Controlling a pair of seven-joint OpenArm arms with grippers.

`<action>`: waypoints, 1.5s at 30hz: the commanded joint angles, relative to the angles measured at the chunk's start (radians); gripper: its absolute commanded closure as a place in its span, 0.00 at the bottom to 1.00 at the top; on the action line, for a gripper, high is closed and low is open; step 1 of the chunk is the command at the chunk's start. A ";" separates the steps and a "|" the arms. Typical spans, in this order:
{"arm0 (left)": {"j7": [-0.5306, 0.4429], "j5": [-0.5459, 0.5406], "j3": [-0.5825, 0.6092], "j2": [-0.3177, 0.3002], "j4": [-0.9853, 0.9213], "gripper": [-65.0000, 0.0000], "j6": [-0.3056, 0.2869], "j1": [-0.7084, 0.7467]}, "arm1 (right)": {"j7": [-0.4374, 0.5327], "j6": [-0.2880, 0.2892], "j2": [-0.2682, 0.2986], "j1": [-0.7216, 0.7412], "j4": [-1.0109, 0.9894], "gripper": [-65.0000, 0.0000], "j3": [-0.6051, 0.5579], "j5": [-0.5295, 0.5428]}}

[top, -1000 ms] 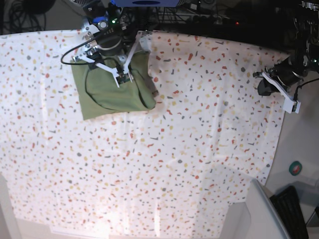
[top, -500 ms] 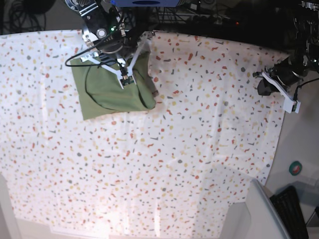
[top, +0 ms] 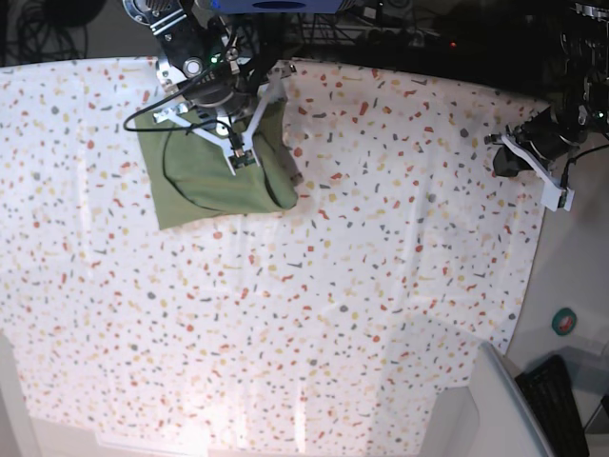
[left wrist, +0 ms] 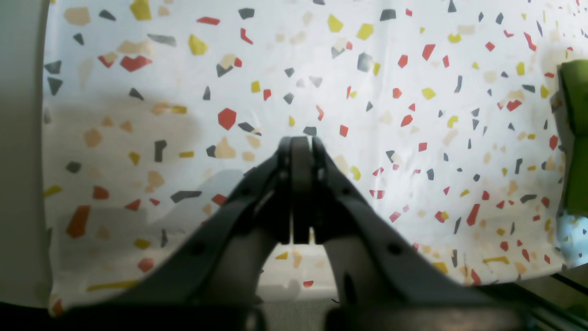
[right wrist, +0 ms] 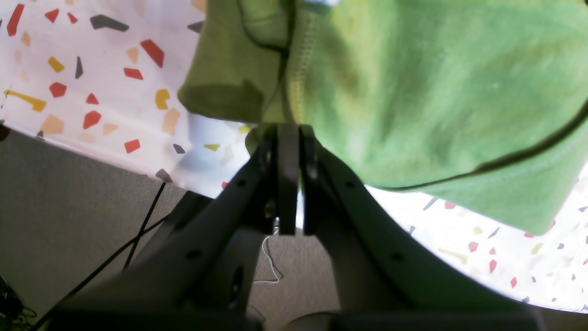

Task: Layout the t-shirt on the table in an organized manner, then fold the t-shirt properly
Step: 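Grasp the folded bundle edge with the right gripper and lift it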

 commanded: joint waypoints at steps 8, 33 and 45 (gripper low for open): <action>-0.013 -0.012 -0.007 -0.015 0.023 1.00 -0.006 -0.005 | 0.002 -0.002 -0.007 0.046 0.067 1.00 -0.096 0.006; -0.013 -0.012 0.149 0.039 0.023 1.00 -0.006 -0.071 | 0.130 -0.002 -0.093 0.173 -0.181 1.00 -0.161 0.006; -0.013 -0.012 0.142 0.036 0.014 1.00 -0.005 -0.072 | 0.082 -0.002 0.016 0.187 0.170 0.38 -0.158 0.001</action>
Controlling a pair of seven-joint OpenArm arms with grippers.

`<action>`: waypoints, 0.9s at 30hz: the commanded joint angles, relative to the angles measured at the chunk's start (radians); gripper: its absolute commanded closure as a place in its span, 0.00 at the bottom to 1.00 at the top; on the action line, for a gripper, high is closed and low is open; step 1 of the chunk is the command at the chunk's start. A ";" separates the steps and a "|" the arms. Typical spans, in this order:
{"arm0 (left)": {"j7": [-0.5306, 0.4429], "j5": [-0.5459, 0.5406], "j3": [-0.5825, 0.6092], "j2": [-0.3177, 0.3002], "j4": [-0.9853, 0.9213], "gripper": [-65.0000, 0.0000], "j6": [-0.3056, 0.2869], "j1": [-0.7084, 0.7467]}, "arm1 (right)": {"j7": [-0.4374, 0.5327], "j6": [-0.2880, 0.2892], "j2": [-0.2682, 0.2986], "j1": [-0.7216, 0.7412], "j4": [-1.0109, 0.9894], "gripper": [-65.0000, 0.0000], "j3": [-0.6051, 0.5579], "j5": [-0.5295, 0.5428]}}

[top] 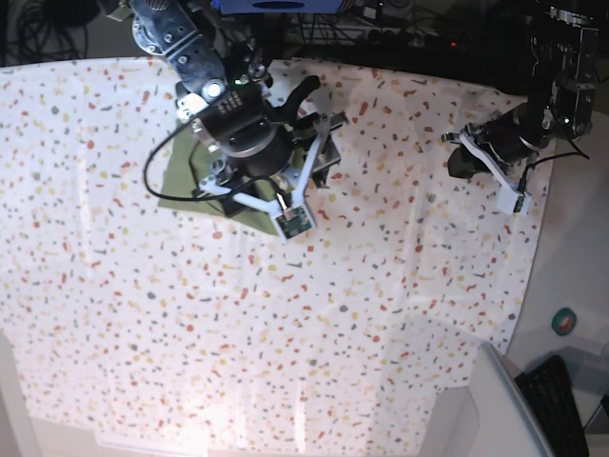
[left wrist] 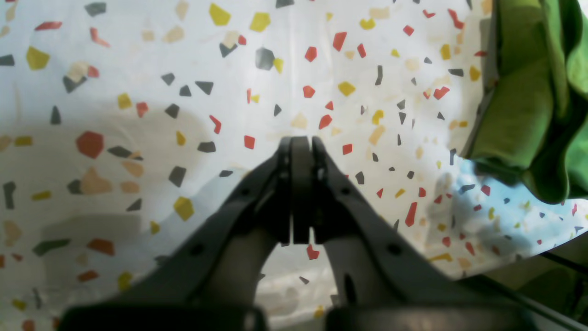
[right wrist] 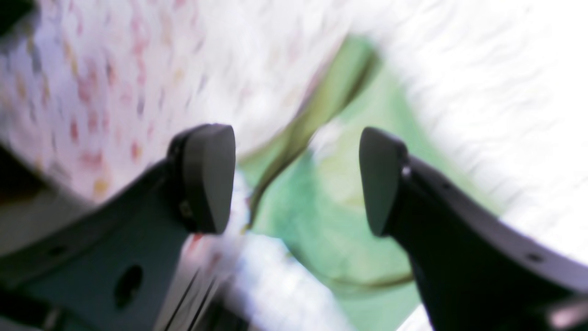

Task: Layout the t-shirt on the table in an organized manner, then fold the t-shirt properly
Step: 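Grasp the folded bundle edge with the right gripper and lift it, then drag the green bundle with the right gripper and flatten it down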

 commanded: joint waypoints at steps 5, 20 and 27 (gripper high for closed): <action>-0.013 -0.011 -0.010 -0.041 0.012 1.00 -0.005 0.001 | 0.008 0.002 0.041 0.040 -0.063 0.50 0.164 0.002; -0.013 -0.011 -0.012 -0.036 0.012 1.00 -0.005 -0.007 | 0.016 0.003 0.028 0.066 -0.268 1.00 0.325 0.018; -0.013 -0.011 -0.012 -0.036 0.010 1.00 -0.005 -0.002 | 0.181 0.003 0.025 0.106 -0.518 1.00 0.414 0.101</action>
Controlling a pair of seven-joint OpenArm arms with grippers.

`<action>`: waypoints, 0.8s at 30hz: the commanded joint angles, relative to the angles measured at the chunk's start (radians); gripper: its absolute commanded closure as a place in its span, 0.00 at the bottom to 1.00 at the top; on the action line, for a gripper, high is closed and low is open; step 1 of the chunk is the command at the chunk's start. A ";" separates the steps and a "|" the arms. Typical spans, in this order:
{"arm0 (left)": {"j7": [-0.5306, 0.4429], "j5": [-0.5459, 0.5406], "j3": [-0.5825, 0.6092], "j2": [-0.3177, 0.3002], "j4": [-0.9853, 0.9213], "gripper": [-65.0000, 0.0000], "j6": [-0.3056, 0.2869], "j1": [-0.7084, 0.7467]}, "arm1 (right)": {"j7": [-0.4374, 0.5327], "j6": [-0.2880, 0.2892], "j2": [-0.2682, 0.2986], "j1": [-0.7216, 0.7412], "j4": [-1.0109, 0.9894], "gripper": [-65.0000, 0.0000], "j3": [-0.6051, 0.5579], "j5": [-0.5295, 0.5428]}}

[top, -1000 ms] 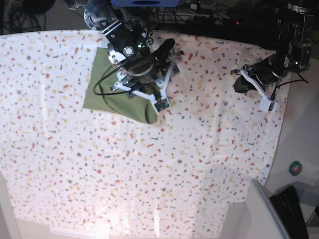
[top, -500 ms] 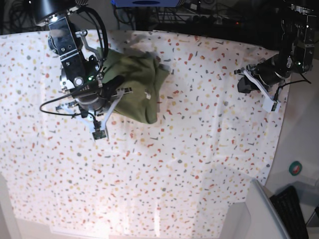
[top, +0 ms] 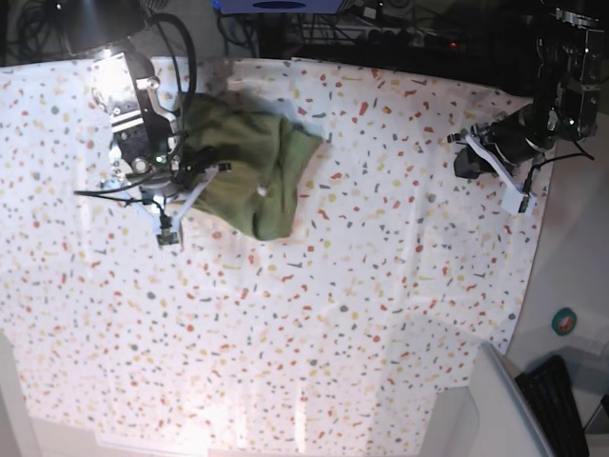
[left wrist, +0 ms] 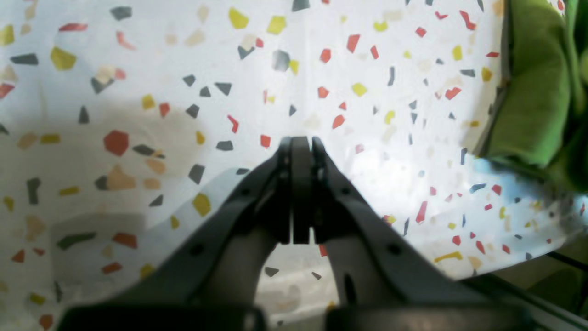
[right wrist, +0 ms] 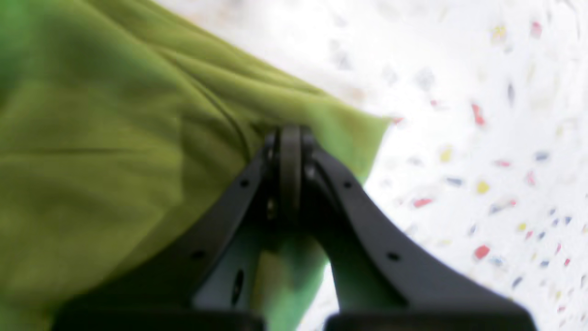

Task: Layout the t-shirt on the table in an organized manner, then fold the t-shirt properly
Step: 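Drag the green bundle with the right gripper and flatten it down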

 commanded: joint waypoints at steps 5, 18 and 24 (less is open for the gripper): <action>-0.014 -0.009 -0.008 -0.017 0.012 1.00 -0.005 -0.003 | 0.024 -0.005 0.000 0.007 0.058 1.00 0.007 0.001; -0.014 -0.009 -0.008 -0.014 0.012 1.00 -0.005 -0.006 | 0.024 -0.005 -0.034 -0.189 0.358 1.00 -0.076 0.000; -0.014 -0.010 -0.008 -0.012 0.015 1.00 -0.005 -0.010 | 0.025 -0.010 -0.039 -0.149 0.323 1.00 -0.222 0.000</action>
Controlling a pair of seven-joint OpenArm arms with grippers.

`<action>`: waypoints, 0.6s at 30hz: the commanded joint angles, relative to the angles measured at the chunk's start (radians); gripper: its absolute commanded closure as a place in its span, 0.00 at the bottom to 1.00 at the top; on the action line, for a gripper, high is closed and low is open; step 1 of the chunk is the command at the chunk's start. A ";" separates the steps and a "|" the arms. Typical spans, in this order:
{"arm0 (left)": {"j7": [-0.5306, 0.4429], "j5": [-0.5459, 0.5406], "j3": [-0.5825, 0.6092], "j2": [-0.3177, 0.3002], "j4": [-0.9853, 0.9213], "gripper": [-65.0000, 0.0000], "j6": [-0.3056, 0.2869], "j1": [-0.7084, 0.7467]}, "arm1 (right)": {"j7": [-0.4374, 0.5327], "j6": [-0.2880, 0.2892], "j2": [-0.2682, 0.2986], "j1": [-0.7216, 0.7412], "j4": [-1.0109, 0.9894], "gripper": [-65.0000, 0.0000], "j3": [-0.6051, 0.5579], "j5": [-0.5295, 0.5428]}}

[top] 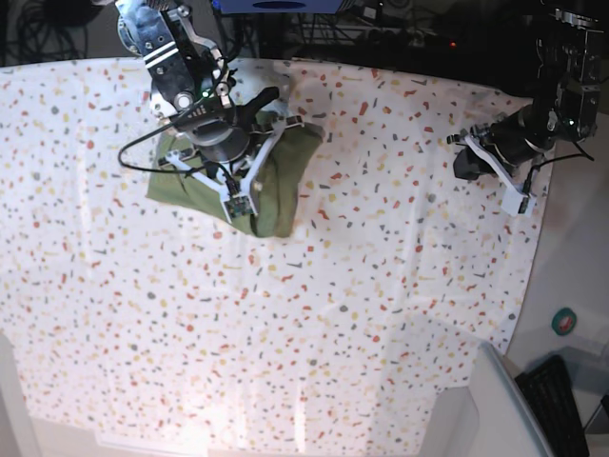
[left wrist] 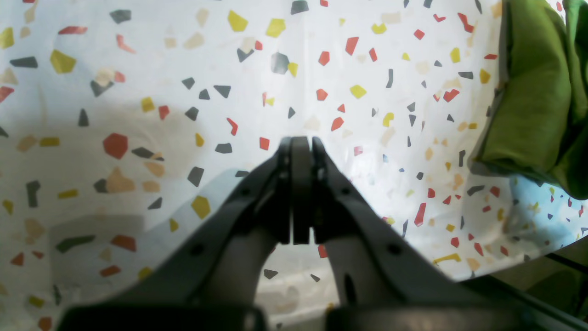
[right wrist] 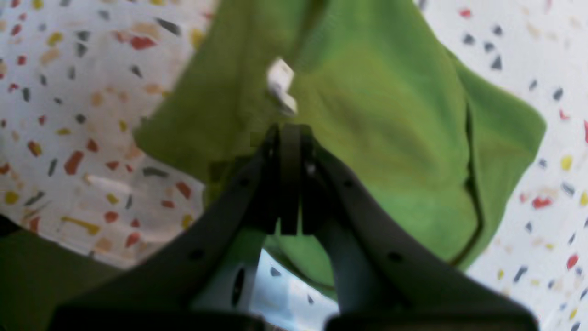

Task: Layout the t-shirt on the table in an organized manner, then fold the t-shirt properly
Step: 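Drag the green bundle with the right gripper and flatten it down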

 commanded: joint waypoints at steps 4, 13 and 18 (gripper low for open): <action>-0.014 -0.010 -0.007 -0.020 0.015 1.00 -0.005 0.001 | 0.023 -0.003 -0.027 0.078 -0.108 1.00 -0.044 -0.003; -0.014 -0.010 -0.007 -0.017 0.015 1.00 -0.005 0.003 | 0.017 -0.003 -0.061 0.095 -0.078 1.00 -0.047 -0.006; -0.014 -0.009 -0.007 -0.017 0.015 1.00 -0.005 -0.003 | 0.019 -0.003 0.017 0.054 -0.002 1.00 -0.042 -0.006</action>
